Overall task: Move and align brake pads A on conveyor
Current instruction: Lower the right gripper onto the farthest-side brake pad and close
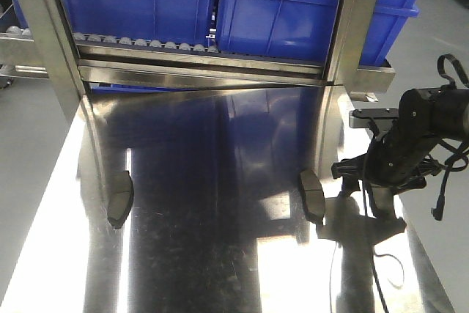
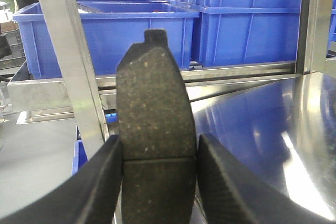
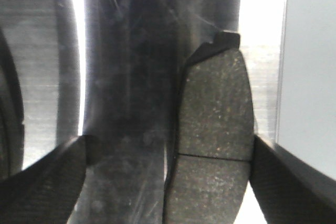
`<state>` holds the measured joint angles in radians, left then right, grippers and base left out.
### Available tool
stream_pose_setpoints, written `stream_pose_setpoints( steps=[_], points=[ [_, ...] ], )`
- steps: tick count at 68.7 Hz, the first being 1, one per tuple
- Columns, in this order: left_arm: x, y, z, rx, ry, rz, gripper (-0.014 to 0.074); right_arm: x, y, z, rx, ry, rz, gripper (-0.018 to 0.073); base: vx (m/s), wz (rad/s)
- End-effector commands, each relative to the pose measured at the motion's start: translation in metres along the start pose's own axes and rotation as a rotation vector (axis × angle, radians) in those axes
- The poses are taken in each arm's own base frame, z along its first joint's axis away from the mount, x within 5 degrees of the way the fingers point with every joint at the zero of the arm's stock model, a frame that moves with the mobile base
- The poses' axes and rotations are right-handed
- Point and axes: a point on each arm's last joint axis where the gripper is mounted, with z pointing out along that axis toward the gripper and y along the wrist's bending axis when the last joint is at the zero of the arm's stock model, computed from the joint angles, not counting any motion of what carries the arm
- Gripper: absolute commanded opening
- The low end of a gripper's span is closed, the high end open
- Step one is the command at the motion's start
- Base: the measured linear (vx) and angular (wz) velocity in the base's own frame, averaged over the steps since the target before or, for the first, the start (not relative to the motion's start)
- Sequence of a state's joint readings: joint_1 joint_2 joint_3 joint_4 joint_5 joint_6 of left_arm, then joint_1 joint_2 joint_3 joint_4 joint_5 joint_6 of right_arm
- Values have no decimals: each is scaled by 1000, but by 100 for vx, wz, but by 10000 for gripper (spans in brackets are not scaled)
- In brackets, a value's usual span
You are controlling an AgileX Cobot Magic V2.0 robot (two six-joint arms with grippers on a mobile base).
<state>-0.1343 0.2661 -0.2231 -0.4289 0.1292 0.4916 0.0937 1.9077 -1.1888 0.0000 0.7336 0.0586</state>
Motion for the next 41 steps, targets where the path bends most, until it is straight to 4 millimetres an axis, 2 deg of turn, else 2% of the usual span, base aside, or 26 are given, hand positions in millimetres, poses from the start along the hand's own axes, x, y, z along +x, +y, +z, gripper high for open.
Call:
stream_pose_setpoints(
  steps=[1, 13, 21, 41],
  points=[
    [-18, 4, -1, -38, -109, -23, 57, -11, 1, -20, -5, -94, -5, 585, 0, 0],
    [-18, 4, -1, -38, -109, -23, 57, -11, 1, -20, -6, -100, -5, 575, 0, 0],
    [-18, 4, -1, -38, -109, -23, 57, -11, 1, -20, -5, -95, -5, 536, 0, 0],
    [-18, 4, -1, -38, -109, -23, 57, -10, 1, -21, -5, -95, -4, 286, 0, 0]
  ],
)
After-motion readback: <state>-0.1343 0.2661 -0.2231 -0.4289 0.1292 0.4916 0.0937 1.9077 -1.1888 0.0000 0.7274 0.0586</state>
